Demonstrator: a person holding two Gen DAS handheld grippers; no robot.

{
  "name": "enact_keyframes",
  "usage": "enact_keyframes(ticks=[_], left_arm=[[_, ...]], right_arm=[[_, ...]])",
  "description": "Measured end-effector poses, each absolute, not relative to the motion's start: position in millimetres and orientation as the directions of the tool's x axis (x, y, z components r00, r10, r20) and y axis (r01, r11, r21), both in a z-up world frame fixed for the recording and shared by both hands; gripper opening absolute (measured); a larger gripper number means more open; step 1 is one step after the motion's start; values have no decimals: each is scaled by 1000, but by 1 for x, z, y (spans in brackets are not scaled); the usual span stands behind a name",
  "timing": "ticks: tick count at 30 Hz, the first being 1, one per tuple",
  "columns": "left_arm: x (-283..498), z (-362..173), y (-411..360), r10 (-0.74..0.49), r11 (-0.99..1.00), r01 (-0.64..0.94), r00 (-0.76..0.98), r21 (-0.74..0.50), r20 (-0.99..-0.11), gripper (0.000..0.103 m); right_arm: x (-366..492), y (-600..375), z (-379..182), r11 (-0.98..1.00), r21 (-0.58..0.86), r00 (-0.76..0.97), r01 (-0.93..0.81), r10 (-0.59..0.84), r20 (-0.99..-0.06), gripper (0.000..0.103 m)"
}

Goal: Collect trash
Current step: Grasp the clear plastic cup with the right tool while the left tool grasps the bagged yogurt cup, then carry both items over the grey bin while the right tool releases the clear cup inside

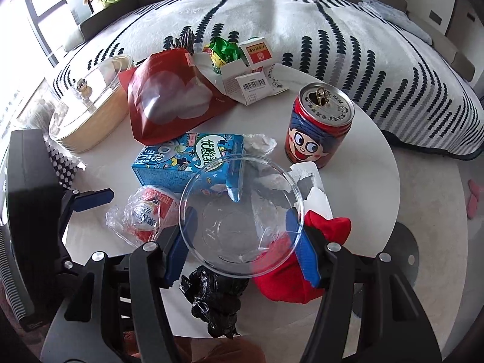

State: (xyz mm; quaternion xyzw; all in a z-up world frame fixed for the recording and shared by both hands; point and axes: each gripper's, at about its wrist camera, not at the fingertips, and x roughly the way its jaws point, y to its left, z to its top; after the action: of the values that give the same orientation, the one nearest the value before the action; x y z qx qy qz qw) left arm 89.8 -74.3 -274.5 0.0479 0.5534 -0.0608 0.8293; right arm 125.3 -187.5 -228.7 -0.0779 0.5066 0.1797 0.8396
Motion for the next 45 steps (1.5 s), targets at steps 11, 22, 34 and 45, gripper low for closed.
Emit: enact_keyframes(ticks=[11, 22, 34, 45], left_arm=[[89, -279, -75, -56, 986, 164, 373, 7, -926, 68], [76, -247, -65, -77, 985, 174, 420, -3, -904, 66], [89, -195, -115, -169, 953, 302, 492, -15, -854, 66], [103, -217, -271, -311, 829, 558, 416, -31, -855, 66]], right_arm=[[121, -191, -224, 925, 49, 435, -378, 224, -872, 59], [111, -197, -211, 922, 64, 444, -383, 244, -862, 59], [80, -277, -181, 971, 97, 518, -217, 198, -832, 59], [67, -436, -239, 993, 41, 488, 110, -19, -873, 59]])
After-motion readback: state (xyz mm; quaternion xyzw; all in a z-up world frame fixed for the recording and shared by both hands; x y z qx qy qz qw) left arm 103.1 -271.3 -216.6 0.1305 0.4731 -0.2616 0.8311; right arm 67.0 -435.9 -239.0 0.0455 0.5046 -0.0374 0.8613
